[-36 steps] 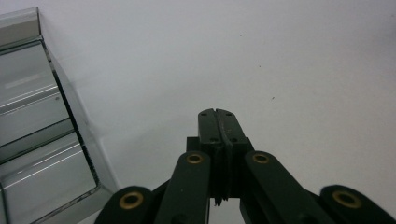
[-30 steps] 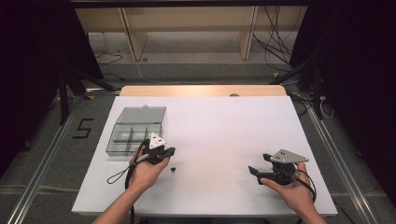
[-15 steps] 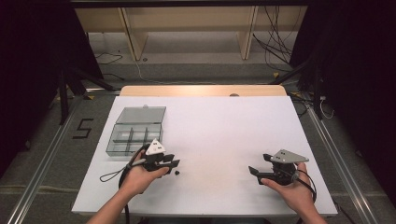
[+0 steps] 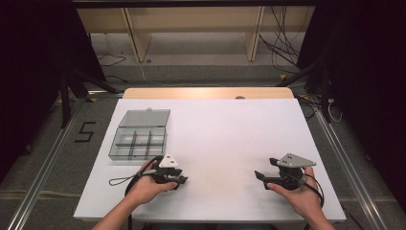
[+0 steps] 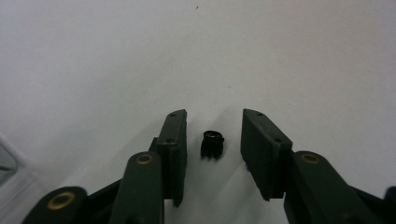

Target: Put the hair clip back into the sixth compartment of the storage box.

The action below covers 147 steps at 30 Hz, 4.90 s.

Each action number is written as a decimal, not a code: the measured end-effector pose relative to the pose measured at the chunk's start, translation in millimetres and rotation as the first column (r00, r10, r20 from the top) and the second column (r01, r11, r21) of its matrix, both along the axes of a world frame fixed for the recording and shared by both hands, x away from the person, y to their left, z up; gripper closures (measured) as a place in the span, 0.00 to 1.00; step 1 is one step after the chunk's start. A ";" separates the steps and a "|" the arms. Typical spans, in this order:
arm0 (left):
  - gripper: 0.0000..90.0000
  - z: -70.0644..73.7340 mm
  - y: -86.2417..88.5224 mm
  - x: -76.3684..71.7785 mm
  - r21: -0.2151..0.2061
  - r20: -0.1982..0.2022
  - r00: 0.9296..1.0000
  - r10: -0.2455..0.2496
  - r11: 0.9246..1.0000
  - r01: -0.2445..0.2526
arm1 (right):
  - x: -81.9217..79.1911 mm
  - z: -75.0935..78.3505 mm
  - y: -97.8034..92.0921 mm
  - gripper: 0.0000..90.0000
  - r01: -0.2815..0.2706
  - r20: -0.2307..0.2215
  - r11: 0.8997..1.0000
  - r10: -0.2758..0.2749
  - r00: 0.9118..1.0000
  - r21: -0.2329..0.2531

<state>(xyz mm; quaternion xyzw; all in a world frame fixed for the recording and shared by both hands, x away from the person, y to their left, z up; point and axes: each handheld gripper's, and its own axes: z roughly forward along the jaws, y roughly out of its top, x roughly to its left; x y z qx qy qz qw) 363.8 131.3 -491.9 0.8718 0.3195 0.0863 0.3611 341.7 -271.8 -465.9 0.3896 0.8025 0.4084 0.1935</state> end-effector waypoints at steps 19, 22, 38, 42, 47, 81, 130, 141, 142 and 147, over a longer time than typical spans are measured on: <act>0.88 6.7 1.8 5.1 0.034 0.032 0.999 0.041 0.999 -0.042 | 0.2 0.0 -0.6 0.27 -0.003 0.001 1.000 0.003 1.000 0.000; 0.88 8.4 3.7 5.9 0.025 0.038 0.998 0.048 0.998 -0.049 | 0.5 -0.4 -0.4 0.27 -0.002 0.000 1.000 0.002 1.000 0.000; 0.88 21.8 9.7 11.3 -0.007 0.054 0.994 0.100 0.995 -0.100 | 0.9 -0.8 -0.3 0.27 -0.002 -0.001 1.000 0.002 1.000 -0.002; 0.88 24.3 11.4 13.3 -0.012 0.058 0.992 0.112 0.994 -0.111 | 0.9 -0.9 -0.4 0.27 -0.002 0.000 1.000 0.002 1.000 -0.002; 0.88 27.7 14.1 15.9 -0.016 0.064 0.989 0.132 0.991 -0.131 | 1.1 -1.1 -0.2 0.27 -0.001 -0.001 1.000 0.001 1.000 -0.004; 0.88 42.0 28.4 31.8 0.004 0.066 0.975 0.213 0.977 -0.214 | 1.9 -2.6 0.4 0.28 -0.011 -0.011 1.000 0.011 1.000 -0.009; 0.88 47.4 52.6 61.2 0.052 0.060 0.941 0.333 0.941 -0.336 | 2.7 -3.2 0.4 0.28 -0.011 -0.021 1.000 0.010 1.000 -0.012; 0.88 43.4 55.2 67.2 0.066 0.057 0.929 0.366 0.927 -0.369 | 2.7 -3.2 0.4 0.28 -0.011 -0.023 1.000 0.011 1.000 -0.014; 0.88 42.8 55.1 67.7 0.070 0.056 0.928 0.369 0.925 -0.372 | 2.7 -3.3 0.3 0.28 -0.012 -0.023 1.000 0.012 1.000 -0.013; 0.88 39.7 55.8 70.5 0.092 0.056 0.927 0.371 0.922 -0.375 | 2.7 -3.2 0.2 0.28 -0.012 -0.023 1.000 0.012 1.000 -0.012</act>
